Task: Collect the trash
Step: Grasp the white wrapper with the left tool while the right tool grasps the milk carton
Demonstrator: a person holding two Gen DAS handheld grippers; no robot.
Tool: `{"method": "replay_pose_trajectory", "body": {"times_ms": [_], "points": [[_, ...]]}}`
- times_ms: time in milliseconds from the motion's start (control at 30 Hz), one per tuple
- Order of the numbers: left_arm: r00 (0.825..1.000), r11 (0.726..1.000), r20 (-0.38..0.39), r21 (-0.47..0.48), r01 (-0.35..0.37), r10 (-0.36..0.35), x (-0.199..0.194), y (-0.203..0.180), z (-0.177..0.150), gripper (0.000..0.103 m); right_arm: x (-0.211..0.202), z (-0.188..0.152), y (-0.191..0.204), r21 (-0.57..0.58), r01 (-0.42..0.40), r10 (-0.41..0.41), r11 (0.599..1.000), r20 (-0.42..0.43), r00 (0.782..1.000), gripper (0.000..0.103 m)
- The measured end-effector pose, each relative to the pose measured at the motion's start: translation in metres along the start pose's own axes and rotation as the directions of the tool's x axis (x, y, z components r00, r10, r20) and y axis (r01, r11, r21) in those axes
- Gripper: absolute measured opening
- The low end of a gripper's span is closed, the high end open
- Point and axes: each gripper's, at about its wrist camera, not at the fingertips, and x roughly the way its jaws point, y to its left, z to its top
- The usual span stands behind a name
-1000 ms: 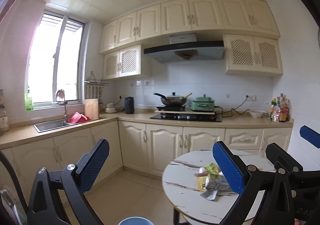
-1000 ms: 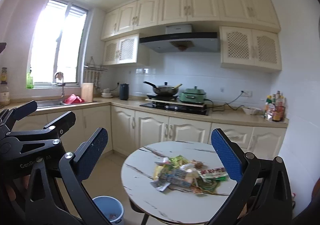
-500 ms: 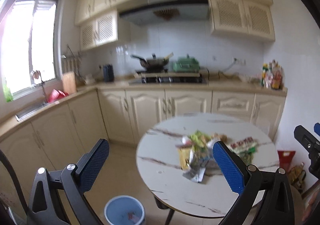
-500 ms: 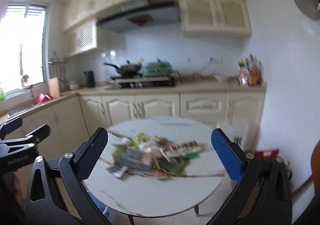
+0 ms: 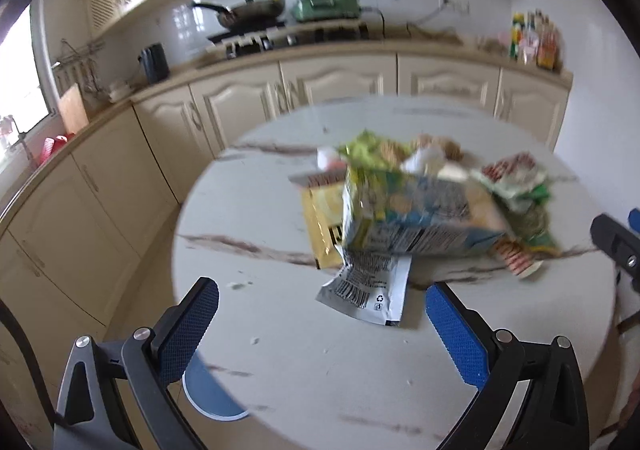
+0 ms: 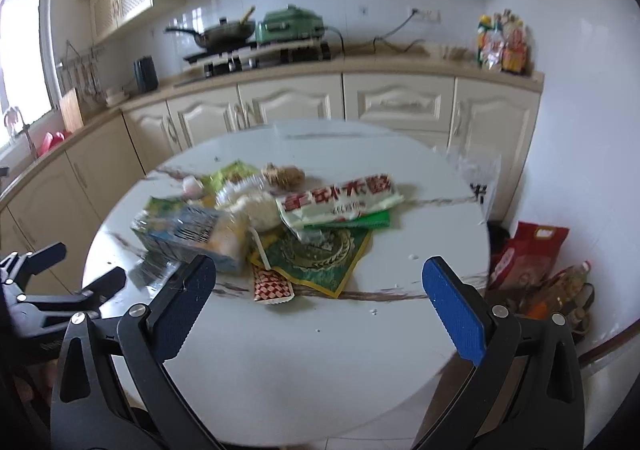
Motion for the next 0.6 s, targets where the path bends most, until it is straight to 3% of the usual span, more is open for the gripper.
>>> {"method": "replay_pose_trajectory", "body": {"times_ms": [200, 333, 400, 433, 467, 600], "points": [[0.998, 0.999, -0.066, 0.042, 0.014, -0.011, 0.051, -0.008, 0.006, 0.1, 0.029, 0.001, 0.002, -0.009, -0.018, 0.018, 1.0, -0.058, 0.998, 0.103], [0.997, 0.998, -0.054, 0.042, 0.052, -0.05, 0.069, -0.006, 0.015, 0.096, 0.038, 0.006, 0.005, -0.016, -0.022, 0.021, 1.0, -0.071, 0.997, 0.103], [0.996, 0.996, -0.04, 0.032, 0.087, -0.086, 0.07, -0.002, 0.016, 0.076, 0.042, 0.007, 0.006, -0.02, -0.028, 0.026, 0.999, -0.075, 0.997, 0.103], [0.991, 0.992, -0.038, 0.019, 0.127, -0.126, 0.069, 0.003, 0.016, 0.058, 0.043, 0.007, 0.008, -0.023, -0.03, 0.028, 0.999, -0.076, 0.997, 0.103], [0.984, 0.985, -0.044, 0.002, 0.172, -0.171, 0.071, 0.007, 0.016, 0.054, 0.044, 0.008, 0.01, -0.035, -0.035, 0.032, 0.999, -0.078, 0.996, 0.103], [0.98, 0.981, -0.045, 0.018, 0.193, -0.192, 0.07, 0.014, 0.014, 0.043, 0.051, 0.014, 0.026, -0.111, -0.095, 0.086, 0.989, -0.082, 0.993, 0.103]]}}
